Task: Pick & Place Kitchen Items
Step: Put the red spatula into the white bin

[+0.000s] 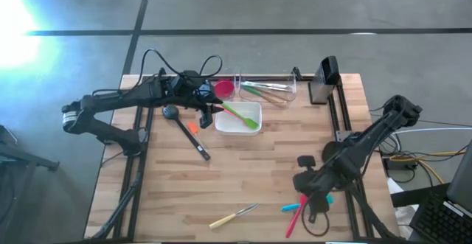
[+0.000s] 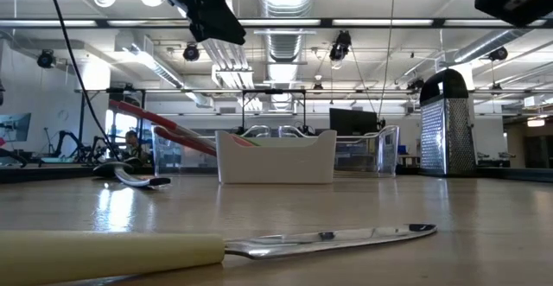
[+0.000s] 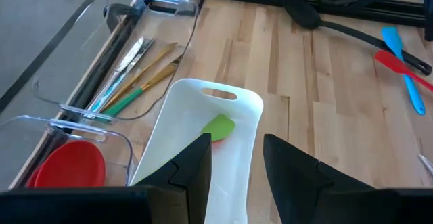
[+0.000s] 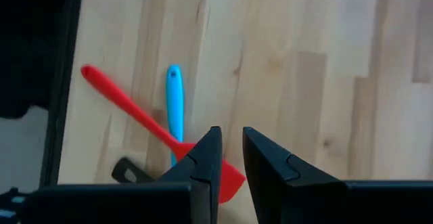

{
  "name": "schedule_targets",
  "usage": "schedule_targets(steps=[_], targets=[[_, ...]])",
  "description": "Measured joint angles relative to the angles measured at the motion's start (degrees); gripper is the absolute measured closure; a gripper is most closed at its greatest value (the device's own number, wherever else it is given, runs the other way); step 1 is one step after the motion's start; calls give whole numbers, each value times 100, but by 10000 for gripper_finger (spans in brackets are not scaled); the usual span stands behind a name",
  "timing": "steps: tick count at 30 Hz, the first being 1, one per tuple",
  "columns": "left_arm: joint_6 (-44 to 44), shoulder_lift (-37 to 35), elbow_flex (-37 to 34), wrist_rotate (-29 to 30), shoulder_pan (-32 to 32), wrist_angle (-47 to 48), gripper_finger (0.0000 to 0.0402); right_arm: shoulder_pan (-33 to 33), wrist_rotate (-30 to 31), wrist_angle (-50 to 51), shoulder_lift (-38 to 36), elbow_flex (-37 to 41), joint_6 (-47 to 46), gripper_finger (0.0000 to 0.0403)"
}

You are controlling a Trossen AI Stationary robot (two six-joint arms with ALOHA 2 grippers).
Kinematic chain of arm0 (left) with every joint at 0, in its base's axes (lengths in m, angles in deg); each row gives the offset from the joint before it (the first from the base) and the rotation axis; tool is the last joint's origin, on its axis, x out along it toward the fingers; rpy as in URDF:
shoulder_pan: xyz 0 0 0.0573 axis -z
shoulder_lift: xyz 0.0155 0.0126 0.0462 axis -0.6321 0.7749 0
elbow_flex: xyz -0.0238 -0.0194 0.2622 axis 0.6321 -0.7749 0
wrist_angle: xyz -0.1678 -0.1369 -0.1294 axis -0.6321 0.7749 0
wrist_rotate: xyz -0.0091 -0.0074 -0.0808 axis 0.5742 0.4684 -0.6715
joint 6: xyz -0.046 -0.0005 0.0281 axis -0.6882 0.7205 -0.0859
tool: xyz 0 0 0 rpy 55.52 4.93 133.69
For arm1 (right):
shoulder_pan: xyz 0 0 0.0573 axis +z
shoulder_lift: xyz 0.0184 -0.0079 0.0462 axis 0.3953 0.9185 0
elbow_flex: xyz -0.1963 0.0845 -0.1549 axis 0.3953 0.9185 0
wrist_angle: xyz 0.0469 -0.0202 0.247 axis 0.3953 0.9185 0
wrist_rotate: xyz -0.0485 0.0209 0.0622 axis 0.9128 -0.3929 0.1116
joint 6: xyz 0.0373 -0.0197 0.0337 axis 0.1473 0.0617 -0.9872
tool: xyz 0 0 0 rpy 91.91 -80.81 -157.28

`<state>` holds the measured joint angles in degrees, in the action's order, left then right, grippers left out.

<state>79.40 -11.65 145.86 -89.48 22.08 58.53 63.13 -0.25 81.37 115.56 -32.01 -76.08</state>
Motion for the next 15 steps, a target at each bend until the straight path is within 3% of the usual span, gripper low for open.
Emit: schedule_targets(steps=[15], targets=[[35, 7, 0, -2, 0, -120, 264, 119, -1504, -36, 1314, -314, 76, 351]])
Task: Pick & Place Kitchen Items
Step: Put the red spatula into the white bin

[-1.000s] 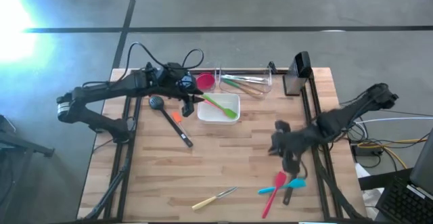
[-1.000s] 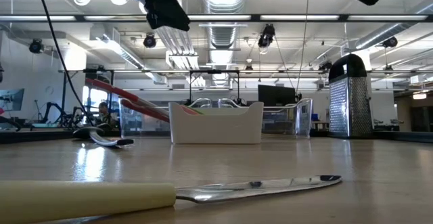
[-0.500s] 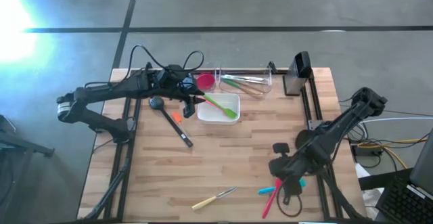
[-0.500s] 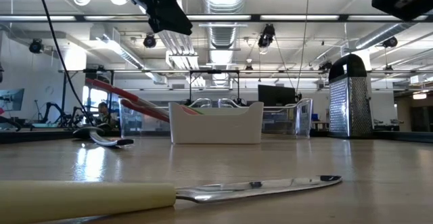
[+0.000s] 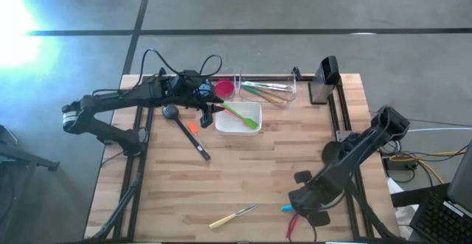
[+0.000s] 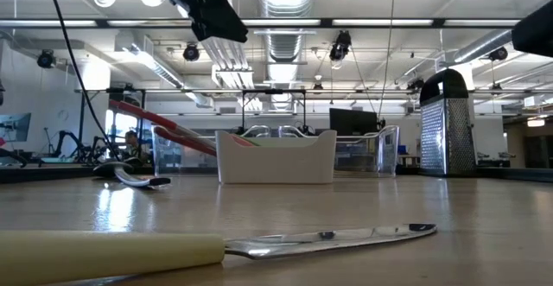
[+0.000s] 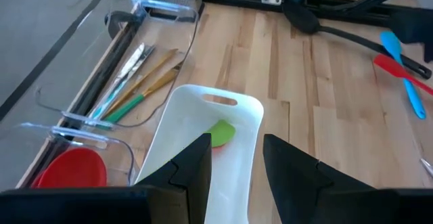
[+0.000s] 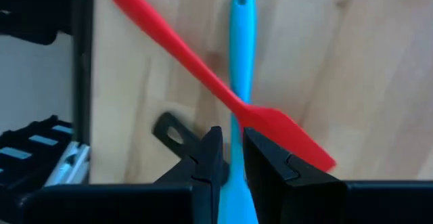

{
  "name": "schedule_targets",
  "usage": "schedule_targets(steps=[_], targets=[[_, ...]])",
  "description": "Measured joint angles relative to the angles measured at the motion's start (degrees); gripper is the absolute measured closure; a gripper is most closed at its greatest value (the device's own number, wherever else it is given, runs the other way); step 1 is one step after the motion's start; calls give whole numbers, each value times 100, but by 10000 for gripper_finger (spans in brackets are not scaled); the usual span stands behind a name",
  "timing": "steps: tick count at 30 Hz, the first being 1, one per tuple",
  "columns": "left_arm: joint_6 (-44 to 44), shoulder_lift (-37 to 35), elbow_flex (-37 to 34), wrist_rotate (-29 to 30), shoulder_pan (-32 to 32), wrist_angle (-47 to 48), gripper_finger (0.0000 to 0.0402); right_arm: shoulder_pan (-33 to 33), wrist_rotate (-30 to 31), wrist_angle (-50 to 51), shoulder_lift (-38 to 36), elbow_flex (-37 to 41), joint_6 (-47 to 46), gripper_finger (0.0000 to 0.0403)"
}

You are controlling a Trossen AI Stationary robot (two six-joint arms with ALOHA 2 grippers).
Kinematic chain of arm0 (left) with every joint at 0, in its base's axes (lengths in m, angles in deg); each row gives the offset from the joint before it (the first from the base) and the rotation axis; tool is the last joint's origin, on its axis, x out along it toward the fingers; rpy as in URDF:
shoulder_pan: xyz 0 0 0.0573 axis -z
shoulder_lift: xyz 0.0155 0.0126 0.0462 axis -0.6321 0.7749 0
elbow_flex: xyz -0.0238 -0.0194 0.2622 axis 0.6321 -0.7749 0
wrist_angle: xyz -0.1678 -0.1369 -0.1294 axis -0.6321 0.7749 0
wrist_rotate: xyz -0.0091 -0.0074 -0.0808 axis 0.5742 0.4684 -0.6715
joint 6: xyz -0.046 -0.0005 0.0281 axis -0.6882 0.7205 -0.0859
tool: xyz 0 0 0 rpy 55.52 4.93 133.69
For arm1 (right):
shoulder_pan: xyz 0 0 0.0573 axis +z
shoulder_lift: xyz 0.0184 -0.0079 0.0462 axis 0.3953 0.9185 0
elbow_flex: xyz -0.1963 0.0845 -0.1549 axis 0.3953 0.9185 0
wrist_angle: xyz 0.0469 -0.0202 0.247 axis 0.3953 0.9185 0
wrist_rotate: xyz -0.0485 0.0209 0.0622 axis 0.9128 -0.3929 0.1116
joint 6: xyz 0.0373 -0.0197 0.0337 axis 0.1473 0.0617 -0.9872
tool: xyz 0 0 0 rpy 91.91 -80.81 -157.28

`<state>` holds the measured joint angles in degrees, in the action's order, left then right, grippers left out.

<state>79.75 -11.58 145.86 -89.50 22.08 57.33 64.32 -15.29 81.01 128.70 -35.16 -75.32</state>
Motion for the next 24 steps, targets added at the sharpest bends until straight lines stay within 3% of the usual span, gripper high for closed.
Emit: schedule_targets(steps=[6, 16, 24], targets=[[-2, 0, 0, -2, 0, -189, 264, -4, -37, -23, 448, -550, 344, 339], [137, 0, 0, -2, 0, -267, 264, 74, -157, 31, 1238, -989, 887, 248], [264, 0, 0, -32, 0, -265, 264, 205, -236, 56, 1712, -1004, 1061, 245]])
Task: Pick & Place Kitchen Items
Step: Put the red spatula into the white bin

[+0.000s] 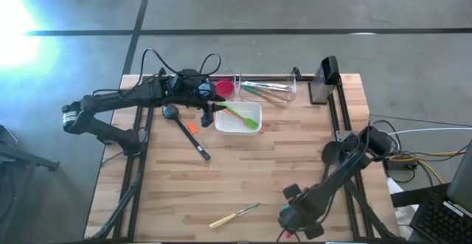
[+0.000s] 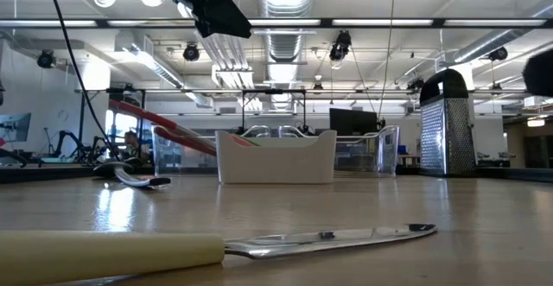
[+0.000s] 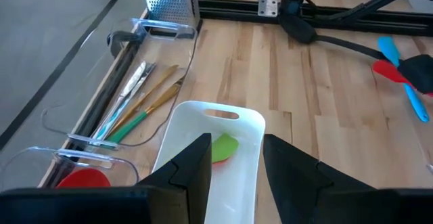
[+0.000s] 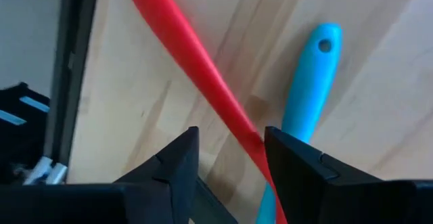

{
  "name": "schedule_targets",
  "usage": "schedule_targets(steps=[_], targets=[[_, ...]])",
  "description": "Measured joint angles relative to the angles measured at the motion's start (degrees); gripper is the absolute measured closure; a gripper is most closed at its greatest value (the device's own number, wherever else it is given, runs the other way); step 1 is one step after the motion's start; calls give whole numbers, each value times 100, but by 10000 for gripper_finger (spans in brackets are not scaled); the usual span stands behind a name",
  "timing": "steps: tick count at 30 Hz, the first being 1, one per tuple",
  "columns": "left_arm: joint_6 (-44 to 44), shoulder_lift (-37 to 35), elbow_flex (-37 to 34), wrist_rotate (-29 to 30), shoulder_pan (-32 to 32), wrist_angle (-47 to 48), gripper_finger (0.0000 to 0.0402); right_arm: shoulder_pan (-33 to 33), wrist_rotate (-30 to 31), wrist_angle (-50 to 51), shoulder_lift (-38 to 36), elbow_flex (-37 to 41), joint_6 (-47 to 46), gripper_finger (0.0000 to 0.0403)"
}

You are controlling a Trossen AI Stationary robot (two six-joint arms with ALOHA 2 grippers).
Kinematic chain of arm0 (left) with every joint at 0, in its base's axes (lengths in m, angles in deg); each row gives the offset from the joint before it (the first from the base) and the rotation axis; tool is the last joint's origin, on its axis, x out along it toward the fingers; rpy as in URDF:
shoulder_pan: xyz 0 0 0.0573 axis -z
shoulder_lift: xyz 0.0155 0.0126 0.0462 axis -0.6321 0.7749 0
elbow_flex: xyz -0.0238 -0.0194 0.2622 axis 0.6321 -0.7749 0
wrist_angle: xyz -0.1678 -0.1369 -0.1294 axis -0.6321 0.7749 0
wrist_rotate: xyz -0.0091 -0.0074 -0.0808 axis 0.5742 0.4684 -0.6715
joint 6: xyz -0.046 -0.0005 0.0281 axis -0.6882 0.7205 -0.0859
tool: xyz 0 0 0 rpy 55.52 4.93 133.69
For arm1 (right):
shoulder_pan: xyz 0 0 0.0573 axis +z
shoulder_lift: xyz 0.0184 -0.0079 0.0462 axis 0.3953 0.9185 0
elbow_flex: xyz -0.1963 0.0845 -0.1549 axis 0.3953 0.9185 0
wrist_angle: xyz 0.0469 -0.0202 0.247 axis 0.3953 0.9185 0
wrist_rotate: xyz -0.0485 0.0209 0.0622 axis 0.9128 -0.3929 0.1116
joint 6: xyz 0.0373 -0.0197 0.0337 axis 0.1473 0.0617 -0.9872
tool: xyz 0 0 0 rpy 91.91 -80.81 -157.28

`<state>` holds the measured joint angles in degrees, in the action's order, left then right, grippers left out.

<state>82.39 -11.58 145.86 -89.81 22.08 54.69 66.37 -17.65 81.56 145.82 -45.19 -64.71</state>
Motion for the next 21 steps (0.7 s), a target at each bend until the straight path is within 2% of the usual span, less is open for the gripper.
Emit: schedule_targets(steps=[13, 21], targets=[[9, 0, 0, -1, 1, 1, 264, 128, -74, 107, 597, -29, 47, 297], [9, 0, 0, 1, 2, -2, 264, 128, -66, 118, 220, 33, 15, 381]])
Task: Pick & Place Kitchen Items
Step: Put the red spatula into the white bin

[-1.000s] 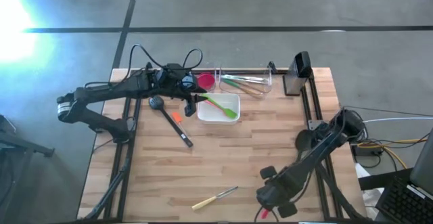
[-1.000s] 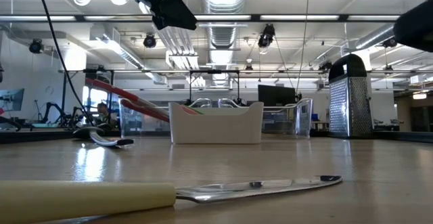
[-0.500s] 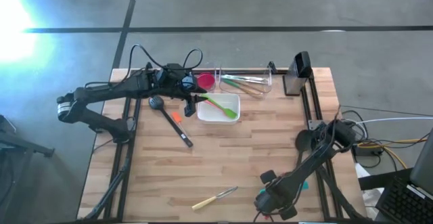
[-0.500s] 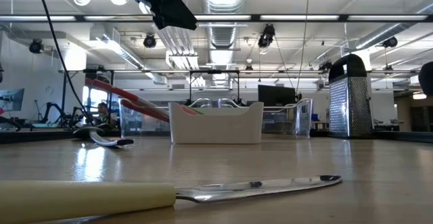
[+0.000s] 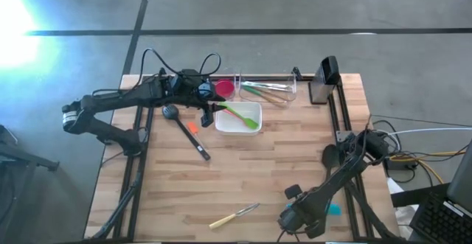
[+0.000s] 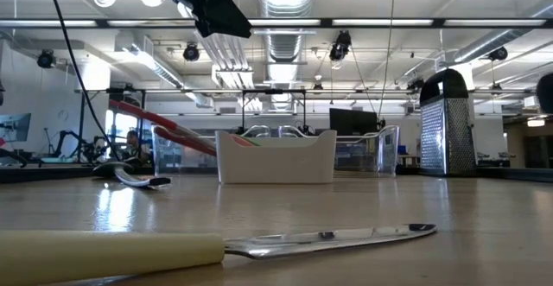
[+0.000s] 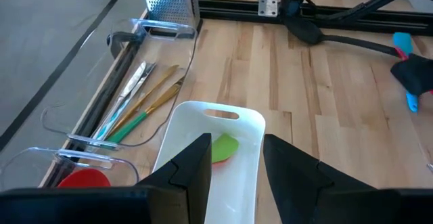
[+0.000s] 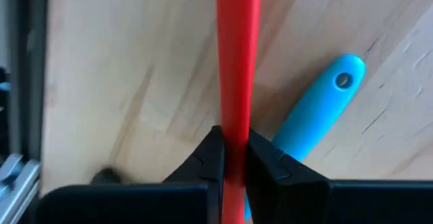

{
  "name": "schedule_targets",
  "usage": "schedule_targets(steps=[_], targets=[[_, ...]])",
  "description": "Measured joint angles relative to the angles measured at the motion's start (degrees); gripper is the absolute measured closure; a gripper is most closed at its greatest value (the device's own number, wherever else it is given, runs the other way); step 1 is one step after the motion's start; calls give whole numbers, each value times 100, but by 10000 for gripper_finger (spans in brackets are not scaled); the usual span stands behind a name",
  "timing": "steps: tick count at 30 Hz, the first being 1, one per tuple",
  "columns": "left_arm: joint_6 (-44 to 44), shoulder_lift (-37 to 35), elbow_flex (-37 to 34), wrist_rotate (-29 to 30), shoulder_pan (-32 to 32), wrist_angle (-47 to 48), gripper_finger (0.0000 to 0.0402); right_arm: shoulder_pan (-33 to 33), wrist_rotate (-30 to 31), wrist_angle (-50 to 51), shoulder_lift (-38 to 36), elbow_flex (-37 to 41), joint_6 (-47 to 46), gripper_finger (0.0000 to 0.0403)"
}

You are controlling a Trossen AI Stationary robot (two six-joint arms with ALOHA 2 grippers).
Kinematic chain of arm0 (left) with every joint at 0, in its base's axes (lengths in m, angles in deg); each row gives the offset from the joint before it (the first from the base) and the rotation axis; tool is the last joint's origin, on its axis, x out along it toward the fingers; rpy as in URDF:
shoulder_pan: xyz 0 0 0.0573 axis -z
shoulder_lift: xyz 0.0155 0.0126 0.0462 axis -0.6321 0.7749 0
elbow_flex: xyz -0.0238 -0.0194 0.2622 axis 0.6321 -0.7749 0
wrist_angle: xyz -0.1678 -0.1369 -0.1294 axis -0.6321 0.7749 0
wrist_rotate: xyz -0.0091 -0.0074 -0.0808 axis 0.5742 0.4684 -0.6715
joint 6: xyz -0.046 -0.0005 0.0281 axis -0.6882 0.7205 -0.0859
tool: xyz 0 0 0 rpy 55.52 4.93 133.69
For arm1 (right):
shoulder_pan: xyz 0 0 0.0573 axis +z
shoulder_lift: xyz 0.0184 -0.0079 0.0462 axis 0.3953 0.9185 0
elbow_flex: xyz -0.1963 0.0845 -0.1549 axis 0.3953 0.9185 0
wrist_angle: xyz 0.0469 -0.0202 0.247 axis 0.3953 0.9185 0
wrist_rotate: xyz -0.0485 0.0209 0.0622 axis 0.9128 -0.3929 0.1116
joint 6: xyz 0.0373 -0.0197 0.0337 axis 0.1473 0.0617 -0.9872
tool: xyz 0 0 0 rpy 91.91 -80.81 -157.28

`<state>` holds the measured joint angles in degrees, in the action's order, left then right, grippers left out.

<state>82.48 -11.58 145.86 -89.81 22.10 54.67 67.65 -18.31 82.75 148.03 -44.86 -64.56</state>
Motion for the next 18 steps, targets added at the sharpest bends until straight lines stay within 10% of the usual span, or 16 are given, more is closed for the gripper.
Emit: schedule_targets(steps=[18], targets=[[-160, 2, 0, -336, 20, -265, 264, -820, 2650, 2520, -1464, -729, -1354, 391]])
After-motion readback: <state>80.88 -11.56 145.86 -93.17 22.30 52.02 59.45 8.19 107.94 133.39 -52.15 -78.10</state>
